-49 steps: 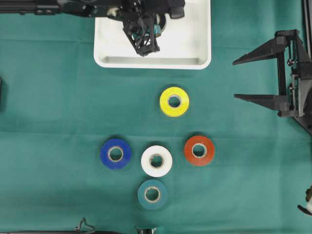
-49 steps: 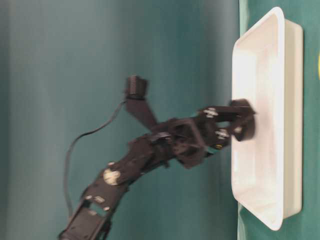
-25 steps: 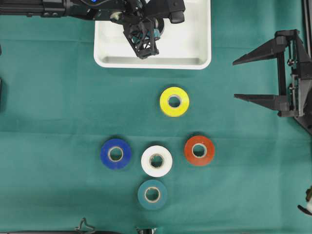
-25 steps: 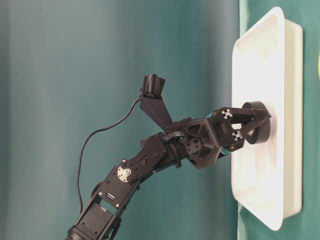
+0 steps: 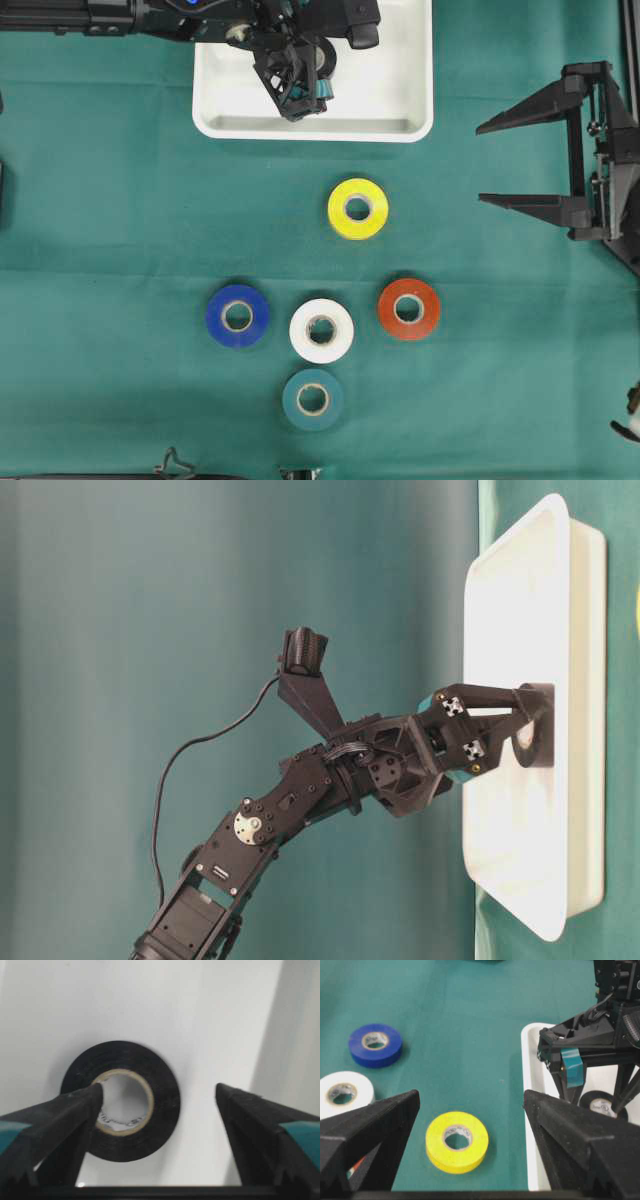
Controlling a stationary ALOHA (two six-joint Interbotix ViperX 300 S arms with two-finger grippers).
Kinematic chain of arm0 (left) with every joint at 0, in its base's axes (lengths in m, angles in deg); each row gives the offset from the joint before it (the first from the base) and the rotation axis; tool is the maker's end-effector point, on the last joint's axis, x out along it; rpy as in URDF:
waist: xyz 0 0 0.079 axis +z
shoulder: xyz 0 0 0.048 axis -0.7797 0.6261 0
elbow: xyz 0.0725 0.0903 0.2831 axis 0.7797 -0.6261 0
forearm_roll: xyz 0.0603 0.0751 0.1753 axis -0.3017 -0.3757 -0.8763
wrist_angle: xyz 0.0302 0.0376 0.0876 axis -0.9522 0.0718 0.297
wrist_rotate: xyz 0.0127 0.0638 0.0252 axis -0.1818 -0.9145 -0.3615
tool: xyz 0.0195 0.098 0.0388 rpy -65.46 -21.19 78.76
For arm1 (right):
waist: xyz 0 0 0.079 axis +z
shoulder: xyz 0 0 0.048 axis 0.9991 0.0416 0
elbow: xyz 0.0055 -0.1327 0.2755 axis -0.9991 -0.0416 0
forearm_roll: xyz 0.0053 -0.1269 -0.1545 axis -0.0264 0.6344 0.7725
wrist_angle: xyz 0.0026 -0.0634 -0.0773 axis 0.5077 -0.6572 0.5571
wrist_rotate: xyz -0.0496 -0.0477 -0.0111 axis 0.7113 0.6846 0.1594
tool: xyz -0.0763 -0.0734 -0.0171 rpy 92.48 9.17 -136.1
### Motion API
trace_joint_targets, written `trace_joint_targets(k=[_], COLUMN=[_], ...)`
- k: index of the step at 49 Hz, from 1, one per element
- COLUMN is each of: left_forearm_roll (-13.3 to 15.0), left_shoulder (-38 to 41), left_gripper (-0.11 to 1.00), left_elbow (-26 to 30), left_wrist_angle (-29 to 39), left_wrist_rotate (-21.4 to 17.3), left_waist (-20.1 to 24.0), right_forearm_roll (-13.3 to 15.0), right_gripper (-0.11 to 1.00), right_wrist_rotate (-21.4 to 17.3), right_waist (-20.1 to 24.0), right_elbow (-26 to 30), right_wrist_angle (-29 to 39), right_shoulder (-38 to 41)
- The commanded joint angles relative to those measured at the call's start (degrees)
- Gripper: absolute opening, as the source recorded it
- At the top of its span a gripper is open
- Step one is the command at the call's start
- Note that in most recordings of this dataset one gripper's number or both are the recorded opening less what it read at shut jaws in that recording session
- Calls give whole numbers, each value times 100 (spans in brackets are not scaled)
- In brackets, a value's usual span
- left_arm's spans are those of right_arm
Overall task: Pick up the tape from a random location and place it into the white case.
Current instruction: 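Lower the black tape roll into the white tray and open left gripper, then withdraw the left gripper from the tray back to the left side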
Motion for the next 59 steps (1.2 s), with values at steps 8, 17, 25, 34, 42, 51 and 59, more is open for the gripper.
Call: trace_joint_targets(k=[8, 17, 25, 34, 42, 51, 59], left_forearm_roll=[9, 9, 9, 9, 0, -18, -26], left_shoulder=[-149, -220, -545, -1028, -1397, -1600, -1828], left_gripper=[97, 97, 97, 97, 97, 97, 97], left_elbow=[70, 97, 132, 220, 396, 650, 905], left_wrist_angle=[-35, -9, 70, 404, 782, 1354, 1775], left_wrist_rotate=[9, 26, 35, 26, 26, 18, 18], left_waist=[-9, -18, -70, -114, -114, -114, -123], right_forearm_roll=[9, 9, 9, 9, 9, 9, 9], right_gripper=[93, 93, 93, 93, 93, 93, 93], right_wrist_rotate=[0, 0, 0, 0, 0, 0, 0], right_waist=[0, 0, 0, 0, 0, 9, 0], right_elbow=[123, 123, 132, 149, 149, 158, 185], right_wrist_angle=[-18, -18, 9, 88, 88, 97, 132], right_shoulder=[18, 18, 18, 9, 0, 0, 0])
